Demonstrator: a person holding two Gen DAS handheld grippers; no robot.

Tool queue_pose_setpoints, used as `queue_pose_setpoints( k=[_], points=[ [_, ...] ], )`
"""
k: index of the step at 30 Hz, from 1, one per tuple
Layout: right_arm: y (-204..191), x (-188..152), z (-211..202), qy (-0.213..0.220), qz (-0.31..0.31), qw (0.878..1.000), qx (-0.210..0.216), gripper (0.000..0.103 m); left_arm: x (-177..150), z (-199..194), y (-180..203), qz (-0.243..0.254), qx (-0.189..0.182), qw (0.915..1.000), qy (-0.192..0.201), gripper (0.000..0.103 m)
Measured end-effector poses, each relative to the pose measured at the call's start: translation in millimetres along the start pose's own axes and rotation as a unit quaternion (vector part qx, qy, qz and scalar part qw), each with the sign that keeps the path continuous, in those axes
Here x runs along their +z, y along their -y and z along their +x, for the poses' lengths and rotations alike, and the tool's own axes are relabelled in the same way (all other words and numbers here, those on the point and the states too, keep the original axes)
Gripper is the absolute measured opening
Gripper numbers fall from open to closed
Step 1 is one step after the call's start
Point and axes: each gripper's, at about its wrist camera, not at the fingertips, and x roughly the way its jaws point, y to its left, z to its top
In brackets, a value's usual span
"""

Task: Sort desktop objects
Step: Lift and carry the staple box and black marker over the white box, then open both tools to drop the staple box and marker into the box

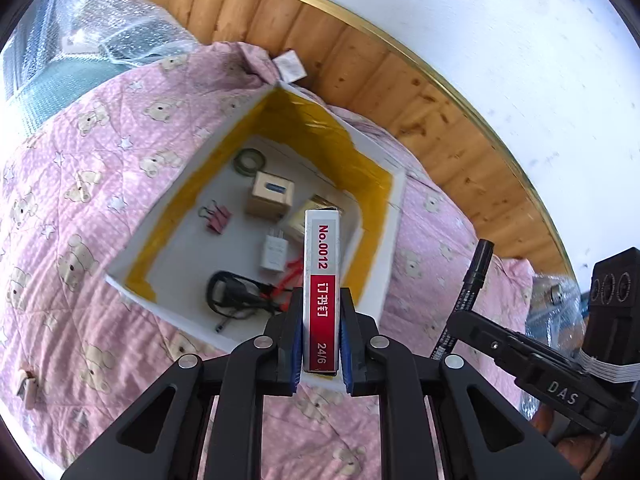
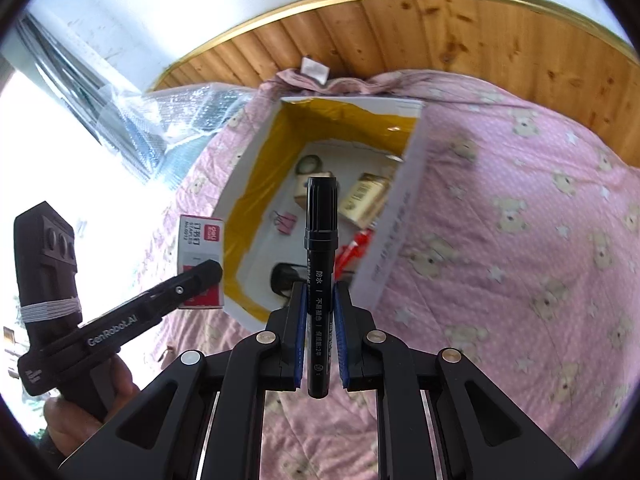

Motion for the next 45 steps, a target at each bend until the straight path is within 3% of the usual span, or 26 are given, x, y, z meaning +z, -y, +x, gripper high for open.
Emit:
queue_pose_setpoints(
  k=[13, 19, 21, 23, 24, 26, 34, 45],
  points=[
    [-24, 62, 57, -0.022, -0.028, 0.999, 0.007, 0.014, 40, 39, -29, -0.021, 0.016, 0.9996, -0.013, 0.016],
    [-29, 105, 86, -0.008, -0.053, 0.998, -0.012, 0.014, 60, 63, -37, -0.011, 0.032, 0.9993, -0.015, 0.016],
    [-27, 117, 101, -0.007, -0.059, 0.998, -0.003, 0.016, 66, 74, -40, -0.004, 0.037, 0.9992, -0.017, 0.024],
    [-18, 123, 118, -0.005, -0.052, 0.998, -0.026, 0.037, 71, 92, -44, 0.006, 0.043, 0.9985, -0.033, 0.040],
    [-13, 123, 123, -0.011, -0.044, 0.999, -0.023, 0.041, 73, 99, -47, 0.004, 0.051, 0.9979, -0.040, 0.044],
    [-4, 117, 130, -0.026, -0.034, 0.999, -0.010, 0.041, 74, 106, -57, -0.008, 0.057, 0.9973, -0.044, 0.045],
    [27, 78, 123, -0.050, -0.003, 0.999, -0.006, 0.041, 63, 102, -56, -0.019, 0.036, 0.9980, -0.049, 0.045],
    [8, 42, 84, -0.047, -0.024, 0.999, -0.004, 0.046, 38, 63, -50, -0.029, 0.040, 0.9980, -0.039, 0.045]
  ],
)
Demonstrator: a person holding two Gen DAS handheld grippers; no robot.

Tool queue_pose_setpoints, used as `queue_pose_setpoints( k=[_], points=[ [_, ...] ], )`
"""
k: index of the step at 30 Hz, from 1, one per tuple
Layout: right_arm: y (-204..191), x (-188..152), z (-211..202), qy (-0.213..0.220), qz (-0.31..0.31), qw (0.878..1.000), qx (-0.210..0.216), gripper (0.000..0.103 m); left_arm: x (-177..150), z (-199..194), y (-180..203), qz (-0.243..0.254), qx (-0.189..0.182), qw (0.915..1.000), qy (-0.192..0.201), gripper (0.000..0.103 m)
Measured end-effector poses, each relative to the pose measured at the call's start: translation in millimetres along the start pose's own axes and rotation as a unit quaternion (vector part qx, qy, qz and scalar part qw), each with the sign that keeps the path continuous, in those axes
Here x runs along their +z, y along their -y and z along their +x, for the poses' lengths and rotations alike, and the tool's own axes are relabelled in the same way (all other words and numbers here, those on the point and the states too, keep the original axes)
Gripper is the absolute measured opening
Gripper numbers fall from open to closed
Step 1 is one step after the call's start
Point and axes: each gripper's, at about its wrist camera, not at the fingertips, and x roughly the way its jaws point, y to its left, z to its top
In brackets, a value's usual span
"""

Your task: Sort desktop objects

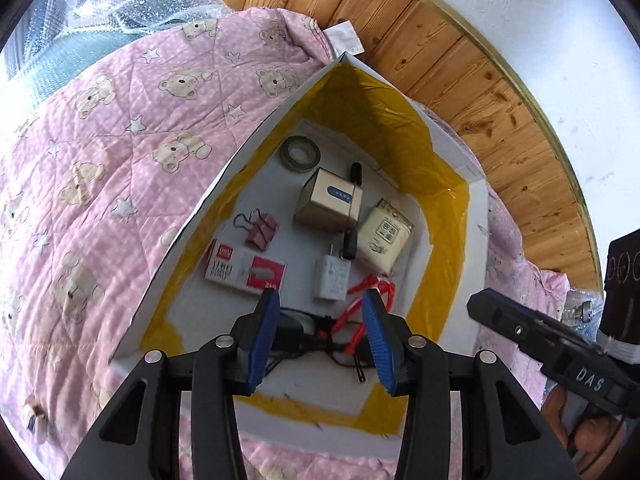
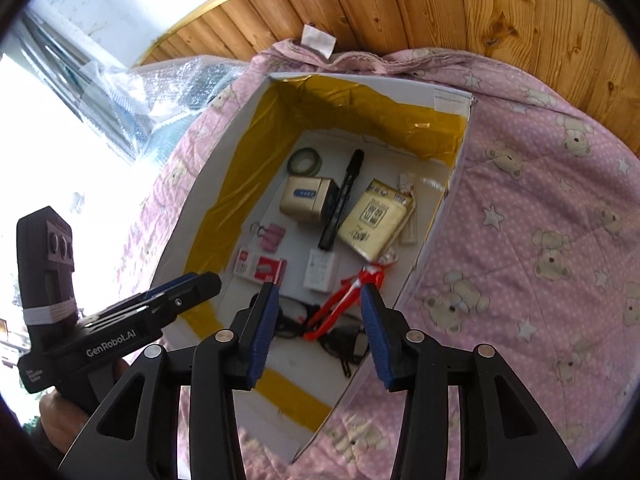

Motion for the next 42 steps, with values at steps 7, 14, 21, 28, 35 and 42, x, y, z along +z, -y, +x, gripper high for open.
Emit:
queue_pose_setpoints(
  k=[7, 14, 21, 28, 35, 42],
  points=[
    [-13, -25, -18, 0.001, -0.016, 1.000, -0.010, 0.049, -16, -31, 20, 0.012, -0.010, 0.9997, 0.019, 0.045],
    [-26, -50, -30, -0.005, -0.054, 0.997, -0.055, 0.049, -32, -53, 39, 0.027, -0.015, 0.9991, 0.028, 0.045],
    [-39, -70, -43, -0.007, -0.089, 0.993, -0.073, 0.049, -46, -70, 58, 0.046, -0.024, 0.9980, 0.036, 0.045],
    [-39, -80, -57, -0.007, -0.074, 0.993, -0.086, 0.049, -56, -87, 72, 0.060, -0.032, 0.9967, 0.045, 0.045],
    [-40, -87, -67, -0.001, -0.081, 0.991, -0.108, 0.049, -73, -100, 80, 0.068, -0.037, 0.9960, 0.045, 0.045],
    [-56, -90, -74, 0.003, -0.121, 0.985, -0.123, 0.049, -89, -109, 80, 0.070, -0.037, 0.9959, 0.044, 0.045]
  ],
)
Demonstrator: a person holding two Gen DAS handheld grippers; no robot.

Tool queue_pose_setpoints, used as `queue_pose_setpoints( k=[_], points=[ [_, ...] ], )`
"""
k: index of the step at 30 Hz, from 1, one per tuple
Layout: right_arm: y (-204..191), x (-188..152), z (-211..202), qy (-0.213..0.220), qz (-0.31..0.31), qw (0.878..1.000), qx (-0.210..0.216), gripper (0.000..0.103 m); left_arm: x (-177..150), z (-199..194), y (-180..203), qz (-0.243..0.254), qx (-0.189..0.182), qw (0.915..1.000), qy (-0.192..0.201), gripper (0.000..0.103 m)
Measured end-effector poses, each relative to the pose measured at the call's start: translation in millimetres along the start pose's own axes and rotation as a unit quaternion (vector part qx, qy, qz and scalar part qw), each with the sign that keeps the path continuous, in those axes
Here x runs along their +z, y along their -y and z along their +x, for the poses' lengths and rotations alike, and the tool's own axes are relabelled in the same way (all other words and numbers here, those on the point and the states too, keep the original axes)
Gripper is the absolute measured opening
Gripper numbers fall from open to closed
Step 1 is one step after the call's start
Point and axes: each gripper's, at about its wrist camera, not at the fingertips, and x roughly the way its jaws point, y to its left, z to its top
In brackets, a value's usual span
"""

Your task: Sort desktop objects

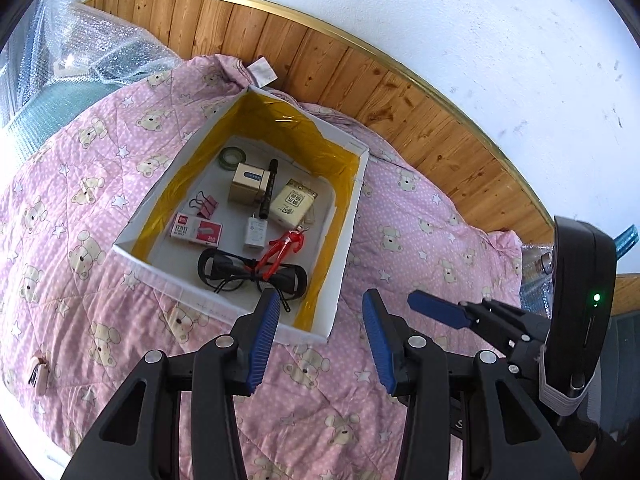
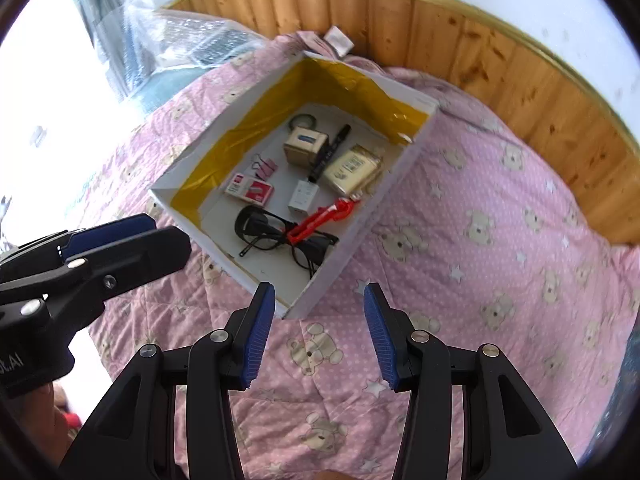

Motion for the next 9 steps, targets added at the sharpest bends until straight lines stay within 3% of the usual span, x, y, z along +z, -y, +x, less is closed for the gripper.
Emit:
queue_pose_setpoints(
  k=[9],
  points=[
    [-30, 7, -19, 0.035, -0.055, 0.998, -0.019, 0.049, -10, -19, -11, -0.014, 0.004, 0.9998, 0.010, 0.045]
  ],
)
